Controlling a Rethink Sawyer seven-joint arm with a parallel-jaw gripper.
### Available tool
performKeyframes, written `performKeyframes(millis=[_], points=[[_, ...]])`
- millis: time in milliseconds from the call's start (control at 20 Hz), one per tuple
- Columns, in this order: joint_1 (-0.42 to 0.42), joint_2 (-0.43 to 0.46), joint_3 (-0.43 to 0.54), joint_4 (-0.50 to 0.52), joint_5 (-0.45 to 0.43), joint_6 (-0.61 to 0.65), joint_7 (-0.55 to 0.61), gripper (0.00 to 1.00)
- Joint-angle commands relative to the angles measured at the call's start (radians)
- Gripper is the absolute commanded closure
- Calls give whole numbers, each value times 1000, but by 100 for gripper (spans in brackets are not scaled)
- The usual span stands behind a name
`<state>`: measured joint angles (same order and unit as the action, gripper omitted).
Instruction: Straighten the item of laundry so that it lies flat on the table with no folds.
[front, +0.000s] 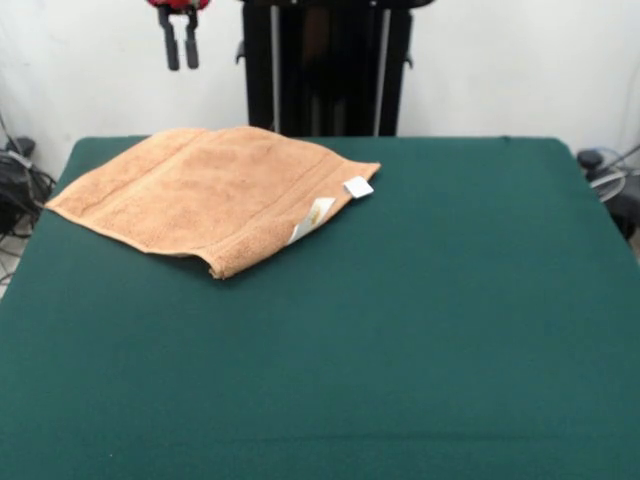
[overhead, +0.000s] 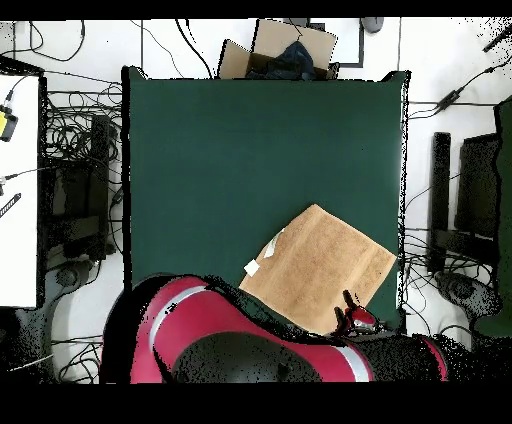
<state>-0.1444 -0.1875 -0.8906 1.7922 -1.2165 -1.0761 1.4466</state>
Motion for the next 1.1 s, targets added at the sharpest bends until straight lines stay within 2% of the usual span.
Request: performKeyframes(millis=[50,750,1100], points=[[-21,23,230,45,128,4,-97,0],[-57,89,294,92,338,-97,-151,0],[-26,68,275,97,325,-67,-105,0]])
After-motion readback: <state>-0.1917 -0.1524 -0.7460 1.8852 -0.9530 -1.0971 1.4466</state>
